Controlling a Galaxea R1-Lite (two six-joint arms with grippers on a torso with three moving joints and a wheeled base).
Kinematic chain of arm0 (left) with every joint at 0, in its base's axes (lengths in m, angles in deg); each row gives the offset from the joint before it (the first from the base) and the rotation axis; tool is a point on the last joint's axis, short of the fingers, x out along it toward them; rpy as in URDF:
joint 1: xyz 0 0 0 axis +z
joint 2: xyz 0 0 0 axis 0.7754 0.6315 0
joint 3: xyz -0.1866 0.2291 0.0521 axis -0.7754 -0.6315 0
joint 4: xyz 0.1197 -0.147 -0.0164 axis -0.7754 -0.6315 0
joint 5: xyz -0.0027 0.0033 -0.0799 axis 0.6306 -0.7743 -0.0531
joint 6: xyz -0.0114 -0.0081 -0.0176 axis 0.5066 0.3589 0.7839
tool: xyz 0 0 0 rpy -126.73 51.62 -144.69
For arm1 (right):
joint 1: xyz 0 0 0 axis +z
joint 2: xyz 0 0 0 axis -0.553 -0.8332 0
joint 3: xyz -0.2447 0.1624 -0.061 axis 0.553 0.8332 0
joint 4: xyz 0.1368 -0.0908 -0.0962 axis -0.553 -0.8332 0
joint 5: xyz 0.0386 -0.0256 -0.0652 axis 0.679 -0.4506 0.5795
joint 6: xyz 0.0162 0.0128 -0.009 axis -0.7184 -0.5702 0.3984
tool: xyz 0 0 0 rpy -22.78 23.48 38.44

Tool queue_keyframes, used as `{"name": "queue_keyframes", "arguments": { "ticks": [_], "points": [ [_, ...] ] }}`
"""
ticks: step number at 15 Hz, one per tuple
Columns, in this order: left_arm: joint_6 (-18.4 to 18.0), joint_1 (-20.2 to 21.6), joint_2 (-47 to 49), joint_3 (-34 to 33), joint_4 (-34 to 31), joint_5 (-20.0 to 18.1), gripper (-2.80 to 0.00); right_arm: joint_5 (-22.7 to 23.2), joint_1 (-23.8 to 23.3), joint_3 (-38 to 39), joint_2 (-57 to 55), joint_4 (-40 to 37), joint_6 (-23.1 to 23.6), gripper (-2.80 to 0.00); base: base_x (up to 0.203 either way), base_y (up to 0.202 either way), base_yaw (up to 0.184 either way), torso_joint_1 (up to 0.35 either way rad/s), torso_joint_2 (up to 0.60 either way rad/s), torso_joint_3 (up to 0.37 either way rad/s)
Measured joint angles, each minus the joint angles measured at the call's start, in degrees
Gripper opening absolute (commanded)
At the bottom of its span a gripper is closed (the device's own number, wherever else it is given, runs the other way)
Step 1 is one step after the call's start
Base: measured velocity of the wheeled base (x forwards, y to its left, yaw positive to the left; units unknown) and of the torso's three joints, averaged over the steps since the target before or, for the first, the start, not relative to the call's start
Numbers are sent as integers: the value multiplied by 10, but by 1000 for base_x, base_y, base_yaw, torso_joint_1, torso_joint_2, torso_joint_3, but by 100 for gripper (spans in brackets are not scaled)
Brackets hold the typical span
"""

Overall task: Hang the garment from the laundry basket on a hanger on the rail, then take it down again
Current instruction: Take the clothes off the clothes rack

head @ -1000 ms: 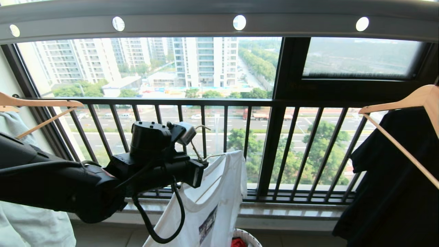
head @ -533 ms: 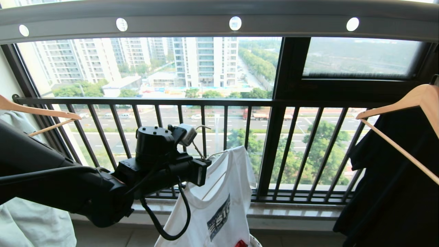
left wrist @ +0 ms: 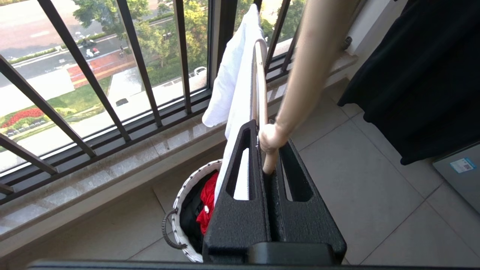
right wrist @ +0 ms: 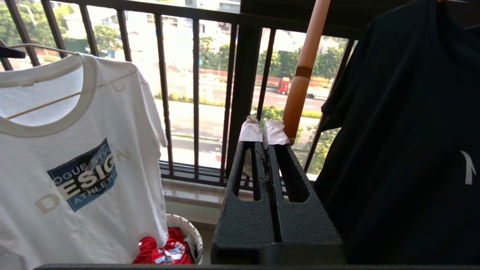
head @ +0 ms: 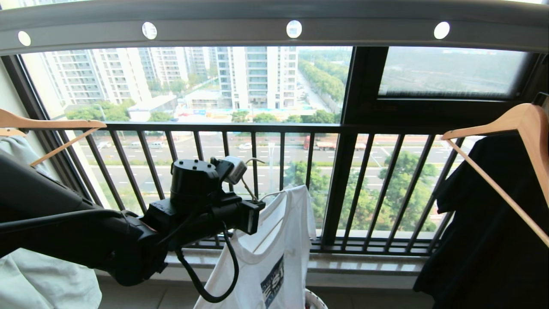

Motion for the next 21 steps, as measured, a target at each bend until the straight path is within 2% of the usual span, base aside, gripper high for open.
{"name": "queue_keyframes", "arguments": {
  "ticks": [4,8,11,13,16,19,21],
  "points": [
    [0,-5,-2,1,0,0,-280,22,0,-122,-128,-6,40,-280,0,0,0,0,0,0],
    [1,-6,-3,1,0,0,-280,35,5,-253,-274,-6,49,-280,0,0,0,0,0,0],
    [4,-6,-5,2,0,0,-280,29,65,-283,-387,22,26,-280,0,0,0,0,0,0],
    [3,-6,-7,3,0,0,-280,-9,148,-289,-464,68,-18,-280,0,0,0,0,0,0],
    [3,-6,-12,3,0,2,-280,-112,277,-290,-591,162,-101,-280,0,0,0,0,0,0],
    [3,-6,-17,3,0,4,-280,-202,329,-289,-713,268,-153,-280,0,0,0,0,0,0],
    [2,-6,-19,3,0,4,-280,-222,343,-289,-782,312,-179,-280,0,0,0,0,0,0]
  ]
}}
